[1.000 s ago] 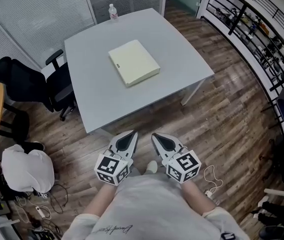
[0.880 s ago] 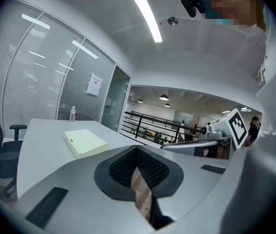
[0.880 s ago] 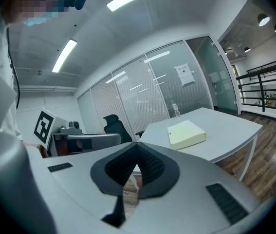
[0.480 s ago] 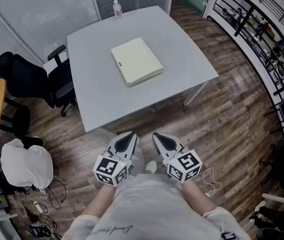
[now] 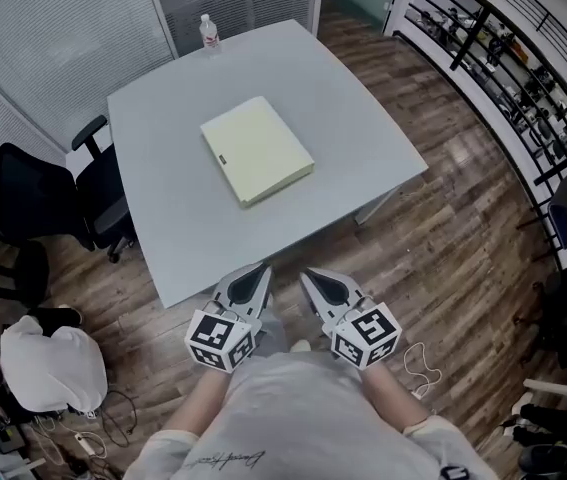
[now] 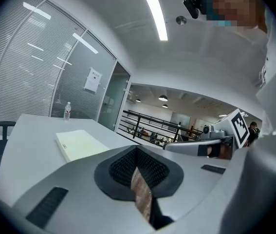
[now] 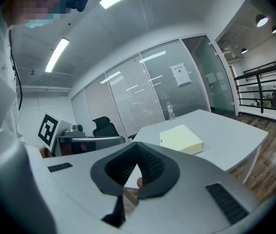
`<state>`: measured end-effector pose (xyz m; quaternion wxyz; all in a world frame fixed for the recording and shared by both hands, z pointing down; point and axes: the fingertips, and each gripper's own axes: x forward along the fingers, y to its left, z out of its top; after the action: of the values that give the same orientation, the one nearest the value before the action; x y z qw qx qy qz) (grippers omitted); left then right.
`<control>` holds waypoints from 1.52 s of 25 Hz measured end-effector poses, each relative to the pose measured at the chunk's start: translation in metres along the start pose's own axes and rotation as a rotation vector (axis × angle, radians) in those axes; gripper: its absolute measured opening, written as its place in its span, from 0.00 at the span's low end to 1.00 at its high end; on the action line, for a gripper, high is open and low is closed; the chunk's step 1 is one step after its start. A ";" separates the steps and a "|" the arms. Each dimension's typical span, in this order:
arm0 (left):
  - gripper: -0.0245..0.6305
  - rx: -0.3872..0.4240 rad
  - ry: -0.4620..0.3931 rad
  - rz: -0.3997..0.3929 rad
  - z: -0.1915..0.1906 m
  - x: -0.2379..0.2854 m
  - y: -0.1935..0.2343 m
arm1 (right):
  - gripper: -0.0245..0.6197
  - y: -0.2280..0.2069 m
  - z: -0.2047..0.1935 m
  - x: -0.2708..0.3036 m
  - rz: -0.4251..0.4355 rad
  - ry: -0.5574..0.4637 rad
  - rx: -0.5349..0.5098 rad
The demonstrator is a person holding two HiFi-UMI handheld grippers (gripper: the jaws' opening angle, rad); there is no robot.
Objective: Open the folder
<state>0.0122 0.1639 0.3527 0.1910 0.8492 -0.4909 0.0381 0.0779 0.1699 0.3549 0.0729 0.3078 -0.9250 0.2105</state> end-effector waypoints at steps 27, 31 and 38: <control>0.05 0.009 -0.019 -0.041 0.065 0.068 0.102 | 0.07 -0.054 0.067 0.113 -0.015 -0.025 -0.044; 0.05 0.008 -0.012 -0.014 0.065 0.075 0.099 | 0.07 -0.067 0.071 0.107 0.004 -0.011 -0.061; 0.05 -0.027 -0.031 0.076 0.069 0.079 0.119 | 0.07 -0.077 0.084 0.123 0.064 0.021 -0.091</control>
<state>-0.0564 0.0217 0.3429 0.1931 0.8278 -0.5261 0.0257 0.0258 0.0117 0.3386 0.0897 0.2721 -0.9422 0.1737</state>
